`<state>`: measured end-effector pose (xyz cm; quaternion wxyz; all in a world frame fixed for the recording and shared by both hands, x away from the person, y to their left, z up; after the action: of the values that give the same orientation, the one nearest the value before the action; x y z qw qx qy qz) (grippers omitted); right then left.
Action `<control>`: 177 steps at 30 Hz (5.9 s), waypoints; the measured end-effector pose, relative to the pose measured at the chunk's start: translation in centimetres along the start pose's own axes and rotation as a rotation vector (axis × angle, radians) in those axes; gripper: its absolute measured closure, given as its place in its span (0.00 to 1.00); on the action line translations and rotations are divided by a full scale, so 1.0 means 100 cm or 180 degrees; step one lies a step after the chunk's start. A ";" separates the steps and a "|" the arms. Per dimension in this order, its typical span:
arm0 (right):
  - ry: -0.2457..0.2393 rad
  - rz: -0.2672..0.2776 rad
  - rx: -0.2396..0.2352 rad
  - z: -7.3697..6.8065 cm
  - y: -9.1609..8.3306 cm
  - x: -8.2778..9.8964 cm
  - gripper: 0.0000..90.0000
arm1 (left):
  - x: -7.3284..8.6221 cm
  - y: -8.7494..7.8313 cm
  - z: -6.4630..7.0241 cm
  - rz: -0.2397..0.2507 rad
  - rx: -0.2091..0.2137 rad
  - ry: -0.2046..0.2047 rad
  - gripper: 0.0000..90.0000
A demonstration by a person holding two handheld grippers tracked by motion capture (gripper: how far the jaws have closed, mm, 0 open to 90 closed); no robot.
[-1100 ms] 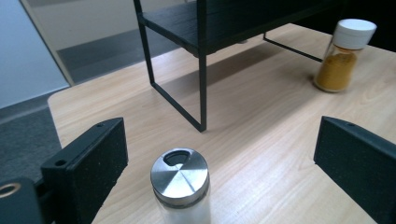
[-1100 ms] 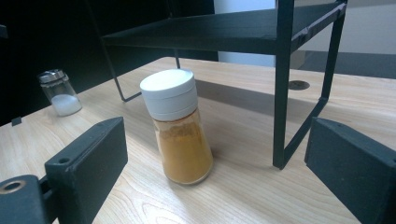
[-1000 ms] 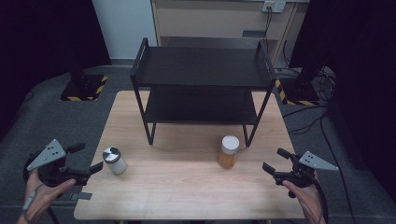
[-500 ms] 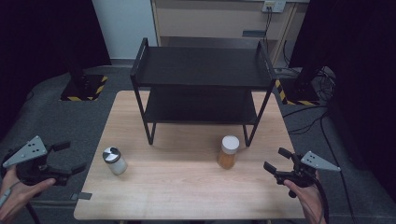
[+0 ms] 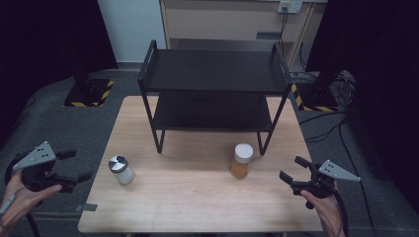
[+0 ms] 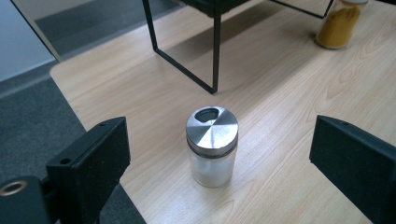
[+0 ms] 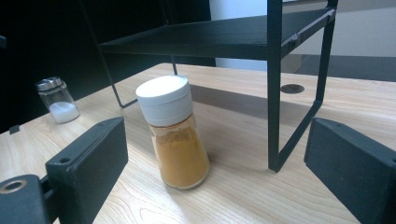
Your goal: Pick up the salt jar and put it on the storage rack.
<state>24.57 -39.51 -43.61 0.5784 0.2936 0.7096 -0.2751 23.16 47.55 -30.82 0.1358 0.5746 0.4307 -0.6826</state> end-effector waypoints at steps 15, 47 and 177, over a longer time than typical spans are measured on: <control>-0.0010 0.0001 0.0011 0.000 -0.001 0.000 0.07 | 0.014 0.060 -0.019 -0.0269 0.0188 -0.0045 0.06; -0.0059 -0.0023 -0.0015 0.000 0.001 0.001 0.07 | 0.027 0.115 -0.021 -0.0381 0.0322 0.0008 0.37; -0.0067 0.0046 -0.0216 0.014 0.004 0.005 0.01 | -0.403 0.221 -0.009 -0.0401 -0.0024 -0.0126 0.37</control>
<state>25.75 -40.21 -44.41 0.5974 0.2760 0.7103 -0.2497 51.02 22.64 -4.00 0.1033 0.5322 0.4658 -0.6994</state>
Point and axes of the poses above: each handheld gripper's, and its own axes: y roughly forward along the jaws, x roughly out of its underside, z roughly to its right, the point moved 2 cm from there along y, roughly forward along the jaws, and after that the axes turned 8 degrees about z, right-handed, at the moved point
